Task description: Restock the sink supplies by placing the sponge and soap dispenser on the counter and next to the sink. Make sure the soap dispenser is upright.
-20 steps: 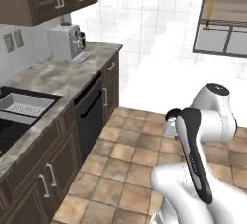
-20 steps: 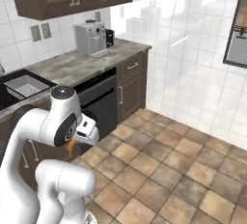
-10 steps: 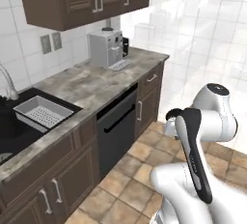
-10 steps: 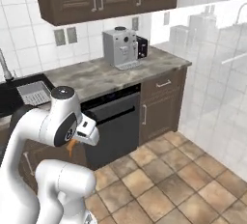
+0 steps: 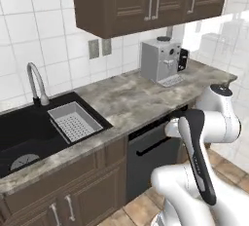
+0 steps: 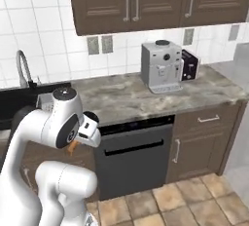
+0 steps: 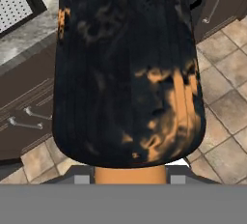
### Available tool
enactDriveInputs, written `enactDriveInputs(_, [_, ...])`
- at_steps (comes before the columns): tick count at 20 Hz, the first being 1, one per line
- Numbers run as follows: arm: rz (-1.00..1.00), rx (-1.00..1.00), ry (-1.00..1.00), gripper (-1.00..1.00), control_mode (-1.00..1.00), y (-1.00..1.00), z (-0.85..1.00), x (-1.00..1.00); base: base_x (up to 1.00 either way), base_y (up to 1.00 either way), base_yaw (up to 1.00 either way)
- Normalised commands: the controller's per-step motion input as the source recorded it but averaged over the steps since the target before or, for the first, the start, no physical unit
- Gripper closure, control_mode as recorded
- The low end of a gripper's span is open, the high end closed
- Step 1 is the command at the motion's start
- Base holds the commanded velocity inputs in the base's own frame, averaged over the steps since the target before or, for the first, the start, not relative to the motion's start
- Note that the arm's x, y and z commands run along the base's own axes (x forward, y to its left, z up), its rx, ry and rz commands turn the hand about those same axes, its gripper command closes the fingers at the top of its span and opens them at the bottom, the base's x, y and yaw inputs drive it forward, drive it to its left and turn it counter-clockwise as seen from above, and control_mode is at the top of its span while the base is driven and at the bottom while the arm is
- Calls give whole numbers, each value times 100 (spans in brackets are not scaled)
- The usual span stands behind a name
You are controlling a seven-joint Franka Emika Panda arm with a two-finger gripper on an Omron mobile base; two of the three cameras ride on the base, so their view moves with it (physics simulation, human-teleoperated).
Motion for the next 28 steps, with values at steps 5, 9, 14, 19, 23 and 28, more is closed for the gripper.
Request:
enactDriveInputs(5, [0, 0, 0, 100, 100, 0, 0, 0, 68, -17, 55])
enactDriveInputs(9, [0, 0, 0, 100, 100, 0, 0, 0, 37, -26, 49])
enactDriveInputs(14, [16, 0, 5, 100, -100, -18, -2, 23, 15, -31, 26])
enactDriveInputs(19, [34, 0, 18, 100, -100, -24, 0, 84, 0, 0, 0])
enactDriveInputs(23, [27, 0, 17, 100, -100, -5, 0, 97, 0, 0, 0])
enactDriveInputs(28, [8, -1, 16, 100, -100, 4, 0, 76, 0, 0, 0])
